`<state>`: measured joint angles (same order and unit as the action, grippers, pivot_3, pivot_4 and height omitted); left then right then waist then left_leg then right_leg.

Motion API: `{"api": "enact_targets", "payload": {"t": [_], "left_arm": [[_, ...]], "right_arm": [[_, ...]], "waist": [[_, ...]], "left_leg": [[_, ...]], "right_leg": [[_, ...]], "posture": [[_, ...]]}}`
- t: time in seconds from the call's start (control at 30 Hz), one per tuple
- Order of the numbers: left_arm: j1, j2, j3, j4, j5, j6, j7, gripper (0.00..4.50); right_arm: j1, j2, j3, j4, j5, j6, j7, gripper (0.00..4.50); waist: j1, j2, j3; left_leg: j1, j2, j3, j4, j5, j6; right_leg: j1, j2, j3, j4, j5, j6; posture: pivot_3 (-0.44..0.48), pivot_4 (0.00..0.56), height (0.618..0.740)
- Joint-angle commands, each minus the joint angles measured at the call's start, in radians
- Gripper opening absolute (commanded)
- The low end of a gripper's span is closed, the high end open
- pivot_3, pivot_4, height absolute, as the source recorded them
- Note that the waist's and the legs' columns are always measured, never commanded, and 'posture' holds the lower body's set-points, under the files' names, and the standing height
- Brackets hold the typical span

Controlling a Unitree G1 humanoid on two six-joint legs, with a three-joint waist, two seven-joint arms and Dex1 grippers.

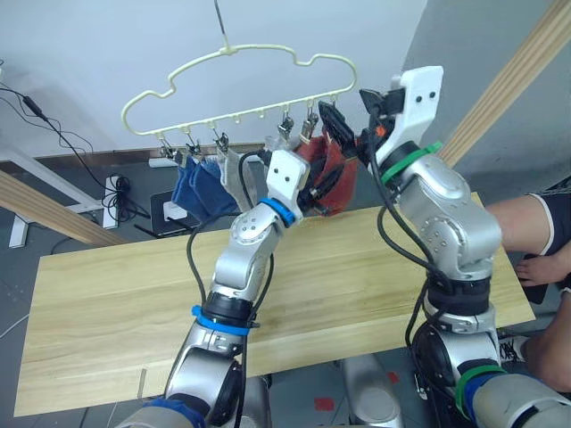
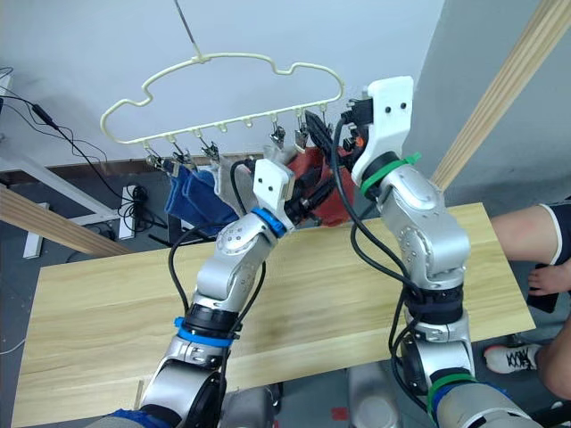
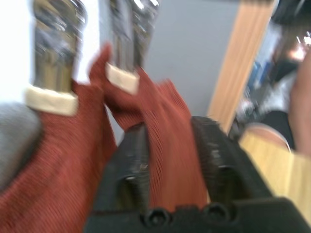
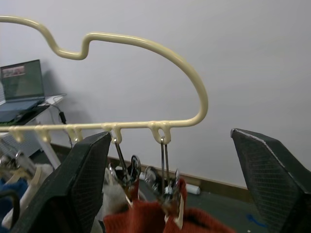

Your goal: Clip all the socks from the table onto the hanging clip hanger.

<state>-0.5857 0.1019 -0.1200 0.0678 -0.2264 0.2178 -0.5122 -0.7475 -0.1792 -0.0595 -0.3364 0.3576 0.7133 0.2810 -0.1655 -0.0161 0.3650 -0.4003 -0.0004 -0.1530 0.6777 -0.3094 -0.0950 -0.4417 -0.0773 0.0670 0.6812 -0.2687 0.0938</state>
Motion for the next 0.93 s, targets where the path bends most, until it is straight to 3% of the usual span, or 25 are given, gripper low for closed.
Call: {"api": "enact_targets", "payload": {"t": [0.03,0.2,0.33,0.47,0.53,0.67,0.93], "left_arm": [[0.061,0.081,-0.049,-0.112,0.005,0.002,-0.106,2.94],[0.218,0.323,-0.022,-0.313,-0.049,0.044,-0.291,4.44],[0.386,0.573,0.184,-0.508,-0.167,0.221,-0.365,4.48],[0.564,0.766,0.455,-0.586,-0.24,0.382,-0.404,4.48],[0.656,0.809,0.604,-0.595,-0.242,0.452,-0.389,4.48],[0.751,0.833,0.746,-0.539,-0.193,0.417,-0.384,4.48],[0.732,0.848,0.772,-0.405,-0.211,0.35,-0.431,4.48]], "right_arm": [[0.063,-0.068,-0.036,-0.094,0.078,0.008,0.086,4.5],[0.118,-0.273,-0.012,-0.121,0.123,0.011,0.284,4.5],[0.149,-0.484,0.033,-0.086,0.108,-0.069,0.52,4.5],[0.124,-0.587,0.042,0.026,0.078,-0.181,0.656,4.5],[0.098,-0.618,0.044,0.084,0.075,-0.218,0.712,4.5],[0.088,-0.657,0.05,0.178,0.051,-0.284,0.784,4.5],[0.084,-0.662,0.047,0.2,0.033,-0.301,0.802,4.5]], "waist": [[0.001,0.0,0.0],[-0.002,0.0,0.0],[0.003,-0.001,0.0],[0.009,-0.001,0.0],[0.017,-0.001,0.0],[0.039,-0.002,-0.001],[0.064,-0.003,-0.002]], "left_leg": [[0.0,0.0,0.0,0.0,0.0,0.0],[0.001,0.0,0.0,0.0,0.0,0.001],[0.001,0.001,0.0,-0.001,-0.002,0.004],[0.001,0.001,0.0,-0.001,-0.002,0.005],[0.001,0.001,0.0,-0.001,-0.002,0.005],[0.001,0.001,0.0,-0.001,-0.002,0.005],[0.0,0.001,0.0,-0.001,0.0,0.001]], "right_leg": [[0.0,0.0,0.0,0.0,0.0,0.0],[0.0,0.0,0.001,0.001,0.0,0.0],[0.0,0.0,0.0,0.0,0.0,0.0],[0.0,0.001,0.0,-0.001,0.0,0.0],[0.0,0.0,0.0,-0.001,0.0,0.0],[0.0,0.0,0.0,-0.001,0.0,0.0],[0.0,0.0,-0.001,-0.002,0.0,0.0]], "posture": [[-0.177,0.372,0.74],[-0.179,0.36,0.74],[-0.146,0.34,0.74],[-0.114,0.319,0.74],[-0.096,0.306,0.74],[-0.076,0.285,0.74],[-0.09,0.275,0.74]]}}
